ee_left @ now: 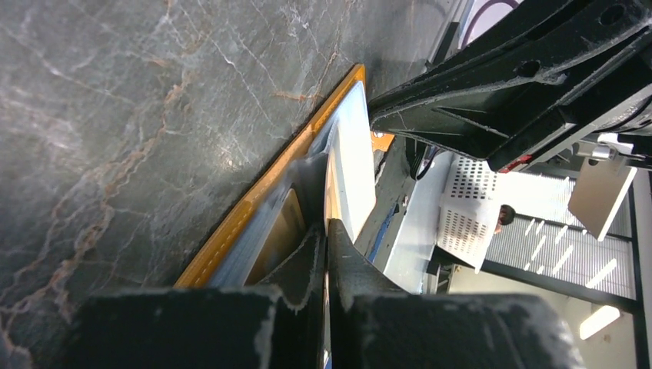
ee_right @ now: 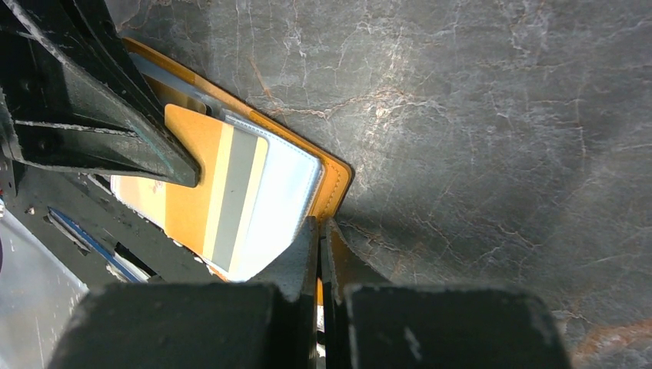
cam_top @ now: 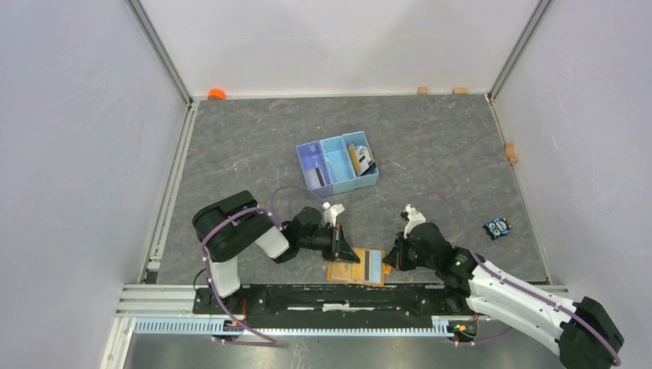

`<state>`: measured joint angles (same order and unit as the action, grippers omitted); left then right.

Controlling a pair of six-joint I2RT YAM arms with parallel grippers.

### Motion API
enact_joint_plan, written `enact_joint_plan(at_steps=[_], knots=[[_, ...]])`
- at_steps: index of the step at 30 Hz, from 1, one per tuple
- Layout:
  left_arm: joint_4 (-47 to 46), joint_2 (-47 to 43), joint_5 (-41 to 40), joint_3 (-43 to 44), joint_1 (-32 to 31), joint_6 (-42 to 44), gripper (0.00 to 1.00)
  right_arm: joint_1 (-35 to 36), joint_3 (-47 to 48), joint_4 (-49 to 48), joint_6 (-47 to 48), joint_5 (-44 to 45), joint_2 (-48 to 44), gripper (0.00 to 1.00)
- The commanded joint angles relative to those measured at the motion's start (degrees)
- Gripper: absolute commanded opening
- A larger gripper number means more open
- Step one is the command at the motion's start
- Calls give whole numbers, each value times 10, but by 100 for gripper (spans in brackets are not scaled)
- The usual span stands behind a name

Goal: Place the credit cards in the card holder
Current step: Insert the credit card into the card holder.

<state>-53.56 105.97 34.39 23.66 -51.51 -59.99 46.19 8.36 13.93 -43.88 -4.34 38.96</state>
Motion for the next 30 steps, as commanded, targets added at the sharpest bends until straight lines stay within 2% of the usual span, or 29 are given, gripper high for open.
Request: enact_joint_plan(at_steps=[1, 4, 9, 12, 16, 22, 30], knots=[[75, -25, -70, 15, -14, 24, 2, 6, 12, 39, 1, 27, -6, 0], [156, -61, -91, 29, -15, 63, 7, 7, 20, 53, 3, 40, -12, 0], [313, -134, -132, 61, -15, 135, 23, 6, 29, 75, 8, 61, -19, 0], [380, -164, -137, 80, -15, 169, 35, 7, 29, 80, 9, 66, -23, 0], [448, -192, -138, 104, -16, 200, 43, 6, 28, 80, 10, 65, -25, 0], [461, -222, -121, 105, -30, 193, 46, 7, 29, 80, 13, 65, -24, 0], [422, -166, -132, 102, -74, 157, 45, 7, 29, 70, 14, 60, -18, 0]])
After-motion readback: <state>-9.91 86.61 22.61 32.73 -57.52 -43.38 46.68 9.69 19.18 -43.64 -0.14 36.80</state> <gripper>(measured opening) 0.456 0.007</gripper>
